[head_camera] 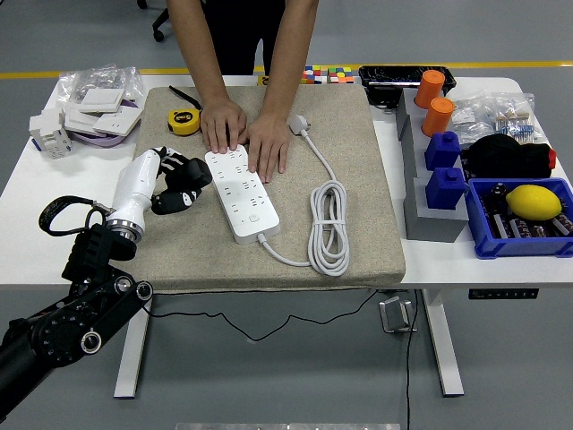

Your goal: Pick up the plug,place it near the board,insert it into the board,press the button

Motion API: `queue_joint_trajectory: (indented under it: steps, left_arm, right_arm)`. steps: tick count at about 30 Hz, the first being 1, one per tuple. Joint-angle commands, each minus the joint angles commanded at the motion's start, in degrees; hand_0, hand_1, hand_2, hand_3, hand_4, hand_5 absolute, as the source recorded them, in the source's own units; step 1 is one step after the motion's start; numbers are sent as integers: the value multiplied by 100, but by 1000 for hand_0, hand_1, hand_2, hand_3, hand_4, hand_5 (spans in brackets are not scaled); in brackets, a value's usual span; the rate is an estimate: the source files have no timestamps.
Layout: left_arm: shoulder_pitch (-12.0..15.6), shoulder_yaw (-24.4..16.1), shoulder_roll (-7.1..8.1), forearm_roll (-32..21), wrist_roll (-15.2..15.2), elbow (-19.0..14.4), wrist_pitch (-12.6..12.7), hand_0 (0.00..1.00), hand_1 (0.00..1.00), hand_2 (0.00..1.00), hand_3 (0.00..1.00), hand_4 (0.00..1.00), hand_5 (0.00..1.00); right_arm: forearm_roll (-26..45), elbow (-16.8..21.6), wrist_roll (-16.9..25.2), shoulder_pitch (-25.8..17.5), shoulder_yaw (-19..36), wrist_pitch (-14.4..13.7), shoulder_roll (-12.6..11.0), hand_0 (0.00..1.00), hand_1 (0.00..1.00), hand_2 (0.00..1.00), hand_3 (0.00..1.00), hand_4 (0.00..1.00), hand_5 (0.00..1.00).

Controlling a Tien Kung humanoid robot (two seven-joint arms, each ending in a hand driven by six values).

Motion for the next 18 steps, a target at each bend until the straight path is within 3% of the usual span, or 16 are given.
queue_joint_trajectory:
  steps: [8, 18]
  left_arm:
    - [-394, 611, -111, -45, 62, 324, -94, 564, 546, 471, 519, 575, 4]
    - [-609, 803, -220, -99, 59, 661, -137, 563, 550, 469, 518, 575, 5]
  right_arm:
    - [0, 0, -1, 23, -33, 11, -2, 943, 924, 885, 906, 998, 998]
    - [-4, 0, -10, 41, -47, 10, -9, 942, 924, 885, 906, 998, 998]
